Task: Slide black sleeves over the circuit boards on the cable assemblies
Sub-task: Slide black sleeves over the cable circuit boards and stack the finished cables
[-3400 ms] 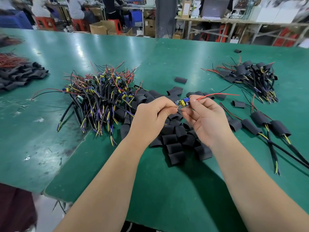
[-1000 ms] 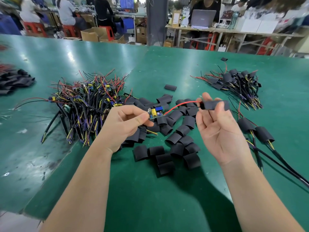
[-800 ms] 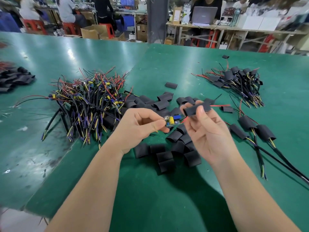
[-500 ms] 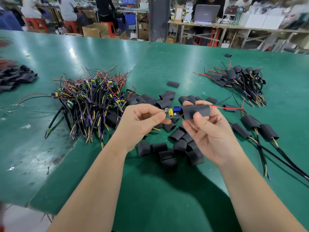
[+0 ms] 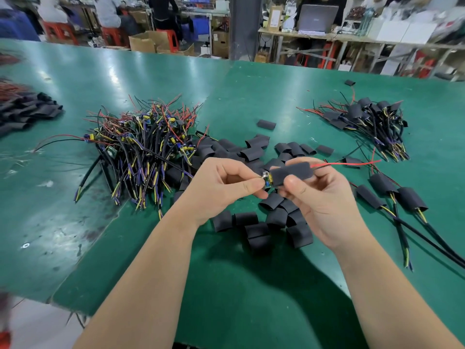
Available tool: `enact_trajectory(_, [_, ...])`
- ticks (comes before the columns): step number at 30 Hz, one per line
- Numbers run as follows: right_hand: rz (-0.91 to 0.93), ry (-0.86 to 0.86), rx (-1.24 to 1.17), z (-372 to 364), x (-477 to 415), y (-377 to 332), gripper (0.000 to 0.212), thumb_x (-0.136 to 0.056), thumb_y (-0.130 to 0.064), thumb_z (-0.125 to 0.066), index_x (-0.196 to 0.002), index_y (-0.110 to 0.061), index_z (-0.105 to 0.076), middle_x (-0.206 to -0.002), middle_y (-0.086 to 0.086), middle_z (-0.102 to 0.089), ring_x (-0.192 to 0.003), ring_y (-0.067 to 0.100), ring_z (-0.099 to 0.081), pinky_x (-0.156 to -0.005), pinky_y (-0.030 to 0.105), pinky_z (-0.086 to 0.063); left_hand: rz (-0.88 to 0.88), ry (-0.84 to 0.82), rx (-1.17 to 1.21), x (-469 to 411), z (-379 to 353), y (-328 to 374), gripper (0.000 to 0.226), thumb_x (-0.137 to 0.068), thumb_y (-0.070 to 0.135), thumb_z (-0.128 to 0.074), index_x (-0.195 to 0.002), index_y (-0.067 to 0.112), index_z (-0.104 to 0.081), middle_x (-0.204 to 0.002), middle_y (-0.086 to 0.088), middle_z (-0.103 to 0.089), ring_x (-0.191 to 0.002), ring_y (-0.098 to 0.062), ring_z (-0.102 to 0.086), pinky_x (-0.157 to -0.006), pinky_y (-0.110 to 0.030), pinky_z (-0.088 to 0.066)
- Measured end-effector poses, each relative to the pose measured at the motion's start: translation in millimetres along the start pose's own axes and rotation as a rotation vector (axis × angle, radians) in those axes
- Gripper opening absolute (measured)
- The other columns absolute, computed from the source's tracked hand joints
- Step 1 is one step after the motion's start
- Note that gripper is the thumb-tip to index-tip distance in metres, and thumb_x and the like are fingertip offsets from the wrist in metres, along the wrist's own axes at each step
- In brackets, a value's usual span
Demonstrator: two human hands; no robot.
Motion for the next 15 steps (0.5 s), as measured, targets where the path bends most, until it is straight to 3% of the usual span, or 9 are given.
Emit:
enact_trajectory(4, [0.018,-0.074,0.057,-8,2,4,0.031,-0.065,-0.02,-0.079,-0.094,-0.019,-0.067,-0.098,0.009,-0.074,-0.091,0.02,-0.07,-0.079,0.024,-0.053,0.06,-0.025,-0.048,0,0,-4,0.012,-0.086,-0.003,-0.063,-0.075,0.002,-0.068,-0.062,-0.002,-0.07,-0.034,0.005,-0.041,-0.04,-0.005,-0.03])
enact_trajectory(9, [-0.057,-0.048,0.131,-13,6,9,0.03,-0.069,-0.015,-0.073,-0.097,-0.018,-0.065,-0.092,0.003,-0.073,-0.079,0.015,-0.066,-0.075,0.024,-0.052,0.136,0.037,-0.142,-4,10,-17,0.019,-0.084,0.007,-0.07,-0.066,0.011,-0.067,-0.063,-0.006,-0.071,-0.035,-0.007,-0.034,-0.038,-0.012,-0.026])
enact_trajectory(12, [-0.166,0.011,-0.101,-15,5,16,0.037,-0.071,-0.009,-0.067,-0.108,-0.013,-0.063,-0.09,0.009,-0.071,-0.081,0.022,-0.066,-0.075,0.03,-0.055,0.173,0.075,-0.063,-6,10,-18,0.017,-0.079,0.012,-0.075,-0.065,0.016,-0.065,-0.064,-0.004,-0.07,-0.04,-0.01,-0.05,-0.039,-0.015,-0.036])
enact_trajectory(15, [-0.198,0.206,-0.394,6,-2,3,0.04,-0.071,-0.005,-0.063,-0.11,-0.007,-0.054,-0.082,0.015,-0.066,-0.075,0.023,-0.072,-0.059,0.021,-0.055,0.177,0.217,0.065,-7,23,-16,0.018,-0.078,0.034,-0.07,-0.064,0.022,-0.069,-0.075,0.0,-0.072,-0.062,-0.01,-0.062,-0.056,-0.021,-0.05])
Point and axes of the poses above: each hand's wrist, its own x-axis away from the middle knuckle, its own z-axis out of the back of the hand, y = z × x, the point moved 7 cm from there along -x, towards the middle knuckle
